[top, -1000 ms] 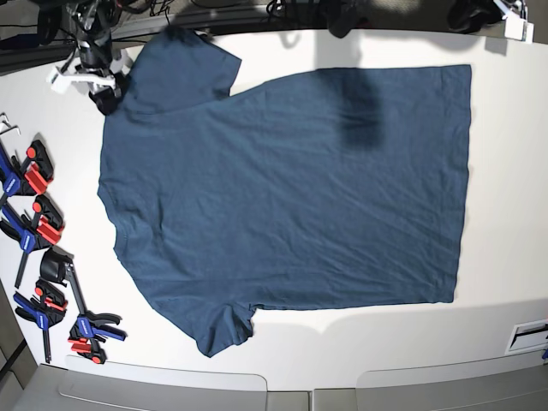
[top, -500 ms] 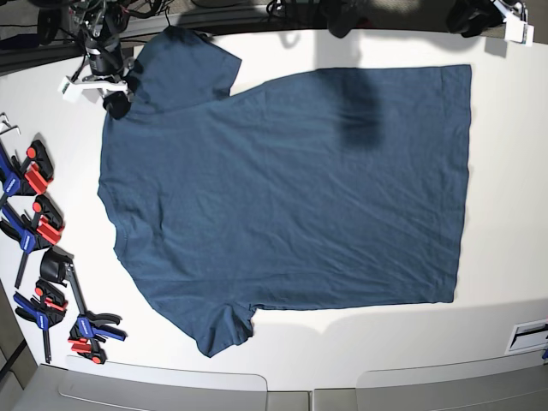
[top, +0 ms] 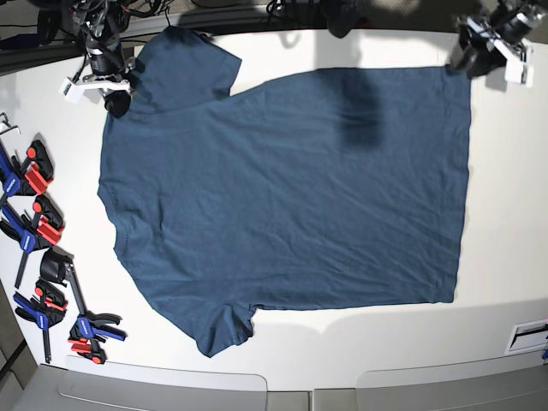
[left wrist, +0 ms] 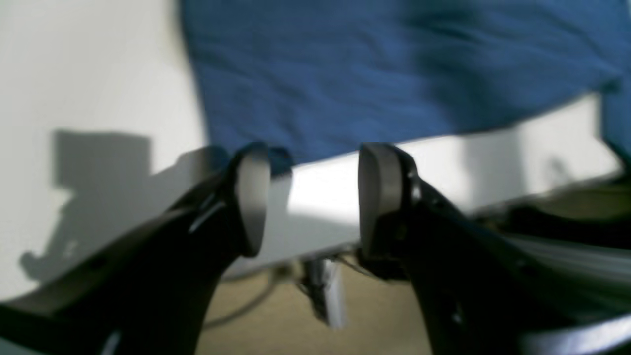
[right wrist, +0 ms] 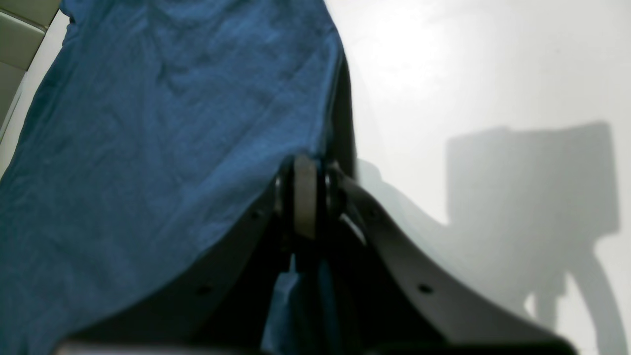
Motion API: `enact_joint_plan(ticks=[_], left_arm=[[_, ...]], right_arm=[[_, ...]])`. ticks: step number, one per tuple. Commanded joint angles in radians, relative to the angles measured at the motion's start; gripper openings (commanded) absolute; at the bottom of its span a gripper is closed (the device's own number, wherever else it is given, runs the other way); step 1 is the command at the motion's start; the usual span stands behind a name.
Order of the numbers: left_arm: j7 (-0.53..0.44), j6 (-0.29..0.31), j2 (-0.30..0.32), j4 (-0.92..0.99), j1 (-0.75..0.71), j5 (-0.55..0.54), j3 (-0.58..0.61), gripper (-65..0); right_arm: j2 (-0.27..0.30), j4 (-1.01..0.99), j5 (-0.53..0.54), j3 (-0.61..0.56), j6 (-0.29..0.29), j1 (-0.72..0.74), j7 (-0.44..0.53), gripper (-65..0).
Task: Fold the T-shirt properly
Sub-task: 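Grasp the shirt's shoulder corners with both grippers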
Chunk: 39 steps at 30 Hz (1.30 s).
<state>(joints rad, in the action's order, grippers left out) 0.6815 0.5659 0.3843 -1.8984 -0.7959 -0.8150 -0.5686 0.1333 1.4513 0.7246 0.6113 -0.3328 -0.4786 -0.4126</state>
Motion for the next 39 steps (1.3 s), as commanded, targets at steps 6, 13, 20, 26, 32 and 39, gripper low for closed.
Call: enact_joint_plan(ticks=[6,13,20,26,32,39], left_arm=[[-0.016,-0.069,0.065,0.062,0.064,0.003,-0.007,-37.9],[-0.003,-0.036,0.124,0.371,0.136,-0.082,-0.007,-37.9],[0.131,0.060,0.102,0.500,0.151,-0.295,-0.006,-37.9],[0.152,0.060,0.032,0.500,0.151,-0.294,-0.005,-37.9],[0.161,0.061,-0.004,0.496,0.167,-0.291,-0.005,-38.0],[0.163,0.055,-0.004,0.496,0.215,-0.249,-0.005,-39.1]], right_arm=[[0.008,0.007,-0.019,0.003,0.007,-0.004,-0.015,-65.0],[0.008,0.007,-0.018,0.003,0.006,-0.004,-0.015,-65.0],[0.008,0.007,-0.018,0.002,-0.030,-0.004,-0.015,-65.0],[0.008,0.007,-0.018,0.002,-0.030,-0.004,-0.016,-65.0],[0.008,0.007,-0.018,0.002,-0.030,-0.004,-0.019,-65.0],[0.008,0.007,-0.018,0.002,-0.030,-0.004,-0.019,-65.0]])
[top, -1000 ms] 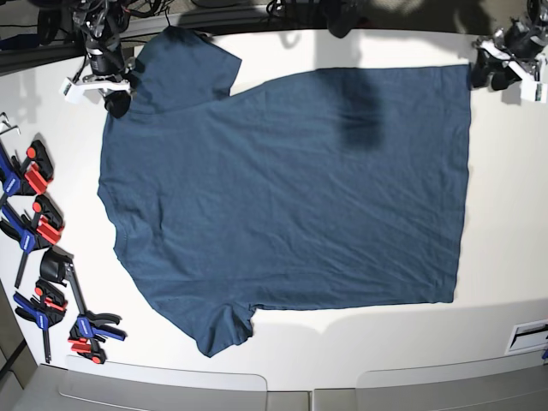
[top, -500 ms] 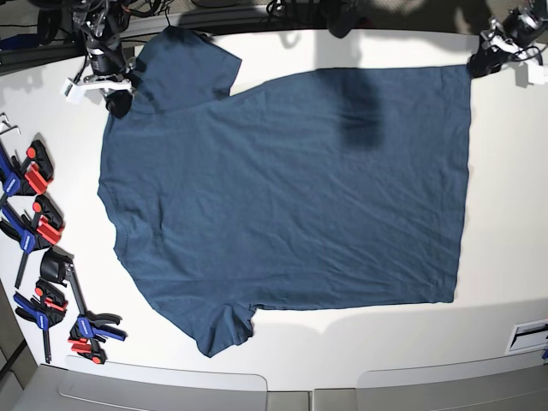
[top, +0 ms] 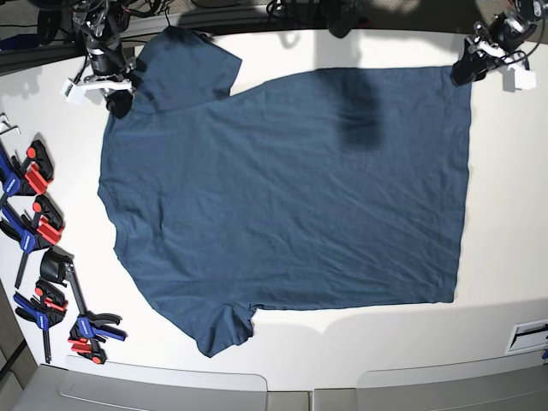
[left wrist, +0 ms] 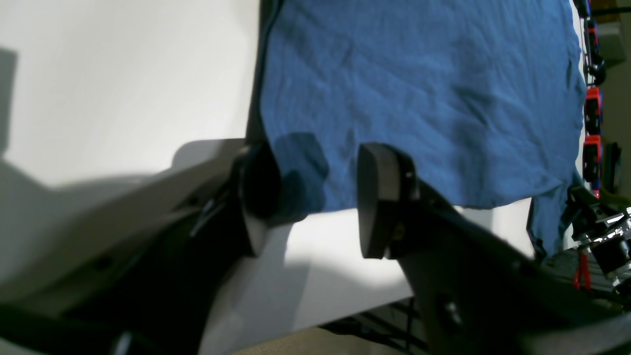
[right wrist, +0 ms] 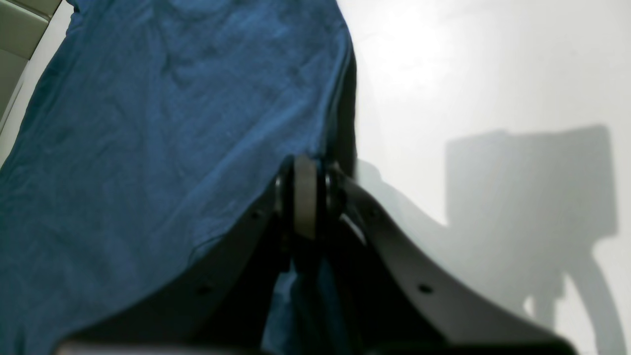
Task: Fold the T-shirt properly
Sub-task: 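Grasp the shirt's shoulder corners with both grippers, then pull the shirt taut with both grippers, away from the hem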
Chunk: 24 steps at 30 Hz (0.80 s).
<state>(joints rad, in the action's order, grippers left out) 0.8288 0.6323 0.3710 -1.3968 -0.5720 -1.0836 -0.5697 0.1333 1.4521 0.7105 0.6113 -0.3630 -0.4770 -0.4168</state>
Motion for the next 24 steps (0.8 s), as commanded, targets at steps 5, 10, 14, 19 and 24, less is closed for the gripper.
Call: enact_joint_plan(ticks=[5,10,14,19,24], left_arm=[[0.015,-0.026,0.009,-0.005,-0.007,0.020,-0.003,-55.2],[0.011,-0.026,0.010,-0.005,-0.007,0.020,-0.004,-65.0],[0.012,-0.026,0.015,-0.005,-0.013,0.019,-0.006,-65.0],[0.008,0.024,0.031,-0.007,-0.058,0.016,-0.007,-65.0],[0.009,0.036,0.029,-0.026,-0.111,-0.035,-0.039,-65.0]], right_arm=[[0.008,0.006,-0.003,0.003,0.000,-0.005,-0.014,-65.0],[0.009,0.006,0.011,0.003,0.000,-0.005,-0.011,-65.0],[0.011,0.007,0.007,0.005,0.000,-0.009,-0.036,-65.0],[0.011,0.037,0.003,0.005,-0.031,-0.048,-0.052,-65.0],[0.011,0.121,0.003,0.006,-0.033,-0.126,-0.052,-65.0]])
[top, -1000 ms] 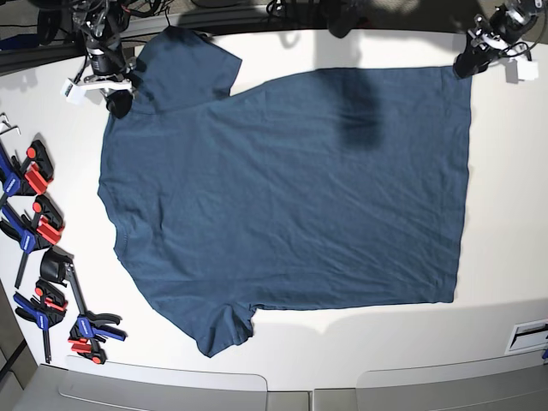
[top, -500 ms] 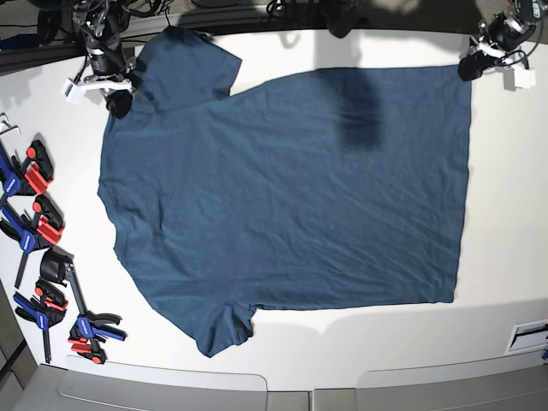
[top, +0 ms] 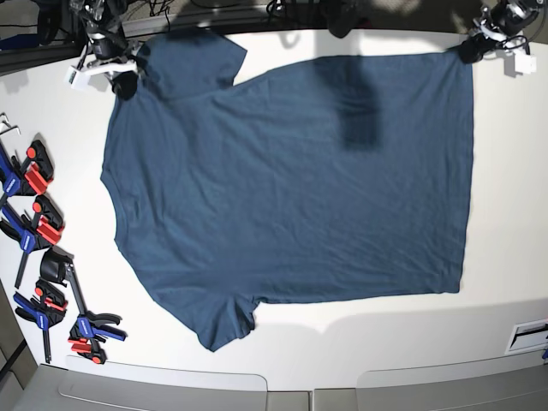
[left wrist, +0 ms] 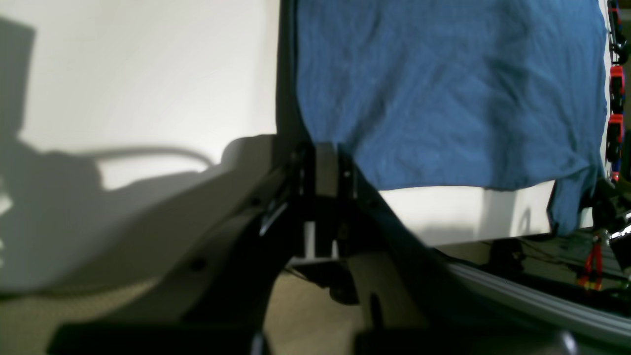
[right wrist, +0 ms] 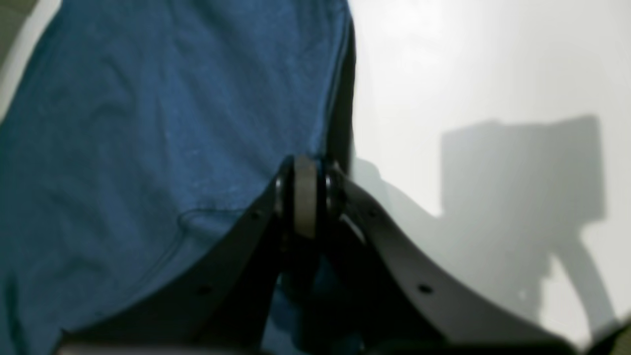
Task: Fold the T-shirt properly
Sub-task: 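Pull the shirt taut with both grippers, away from the hem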
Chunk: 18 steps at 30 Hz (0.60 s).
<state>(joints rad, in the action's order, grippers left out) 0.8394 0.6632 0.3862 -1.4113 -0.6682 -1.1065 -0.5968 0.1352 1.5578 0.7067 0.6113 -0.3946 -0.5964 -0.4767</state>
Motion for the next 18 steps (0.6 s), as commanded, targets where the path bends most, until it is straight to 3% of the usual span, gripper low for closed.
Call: enact_joint_plan(ticks=[1,8,18], left_arm=[[0.001,0.008,0.013,-0.019,-0.027,-0.024,-0.027,-65.0],[0.056,0.023,0.013,-0.085,-0.089,-0.082,-0.168,-65.0],[0.161,0.035,0.014,-0.090,-0.096,-0.213,-0.293,-65.0]], right_arm=[[0.009,0.034,0.006,0.006,-0.002,-0.022,0.008,-65.0],[0.008,0.148,0.014,0.043,-0.002,-0.127,-0.009,-65.0],[0.008,0.270,0.173,0.146,-0.002,-0.247,-0.104,-65.0]])
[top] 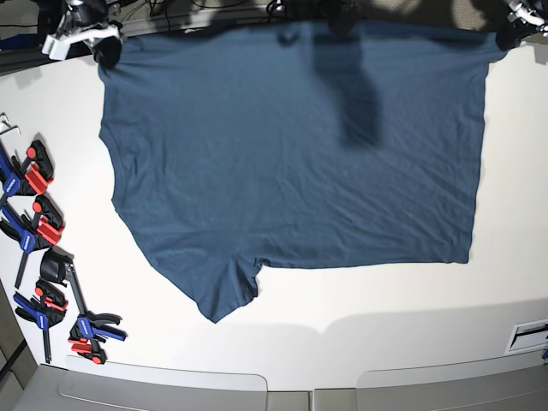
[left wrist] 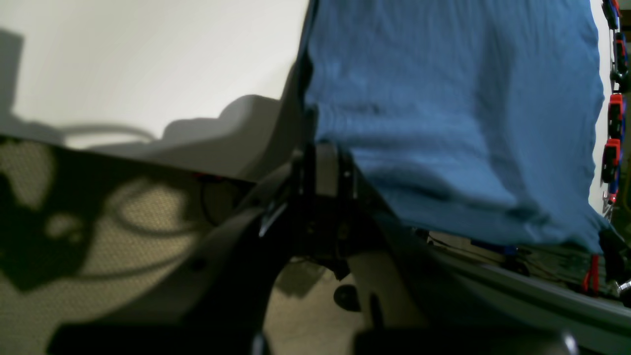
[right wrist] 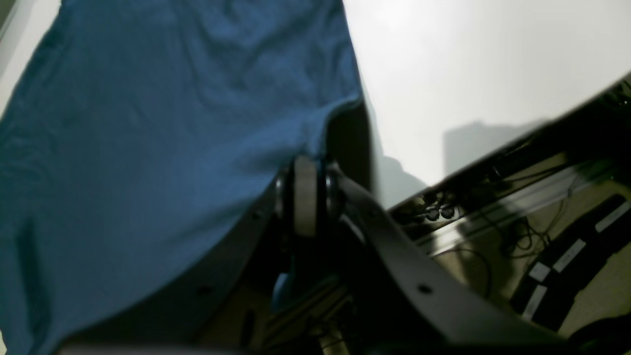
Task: Fold the T-shirt properly
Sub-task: 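Pull the shirt taut with both grippers, away from the hem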
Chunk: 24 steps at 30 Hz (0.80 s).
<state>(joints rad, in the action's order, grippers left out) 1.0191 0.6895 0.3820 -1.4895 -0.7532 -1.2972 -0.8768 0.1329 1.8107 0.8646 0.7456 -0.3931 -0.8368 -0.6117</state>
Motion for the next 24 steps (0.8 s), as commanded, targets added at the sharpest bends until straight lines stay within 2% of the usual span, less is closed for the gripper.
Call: enact_joint_plan(ticks=[1,3,6,9,12,18,24], left_arm=[[-0.025,0.009,0.020,-0.014,-0.011,-0.025,-0.013,-65.0],[-0.026,0.009,0.020,-0.018,-0.002,-0.044,-0.013,-65.0],[-0.024,0.009,0.020,-0.022,0.036,-0.047,-0.012,-65.0],[-0.024,0.009,0.020,-0.022,0.089,-0.024,-0.011,-65.0],[-0.026,0.009,0.020,-0.022,0.138,0.028,-0.010,-65.0],[-0.109,0.009,0.020,-0.022,0.179,0.123,0.003,-65.0],[-0.194,0.009,0.020,-0.022,0.193,0.235,0.105,-65.0]], right_arm=[[0.011,0.029,0.015,0.018,-0.004,-0.008,0.033,-65.0],[0.012,0.044,0.014,0.020,-0.013,0.002,0.058,-65.0],[0.011,0.044,0.001,0.019,-0.072,0.061,0.060,-65.0],[0.011,0.044,-0.043,0.006,-0.074,0.131,0.050,-65.0],[0.011,0.044,-0.135,-0.039,-0.072,0.189,0.054,-65.0],[0.011,0.043,-0.321,-0.182,-0.023,0.270,0.111,-65.0],[0.011,0.011,-0.491,-0.296,0.065,0.346,0.155,-65.0]])
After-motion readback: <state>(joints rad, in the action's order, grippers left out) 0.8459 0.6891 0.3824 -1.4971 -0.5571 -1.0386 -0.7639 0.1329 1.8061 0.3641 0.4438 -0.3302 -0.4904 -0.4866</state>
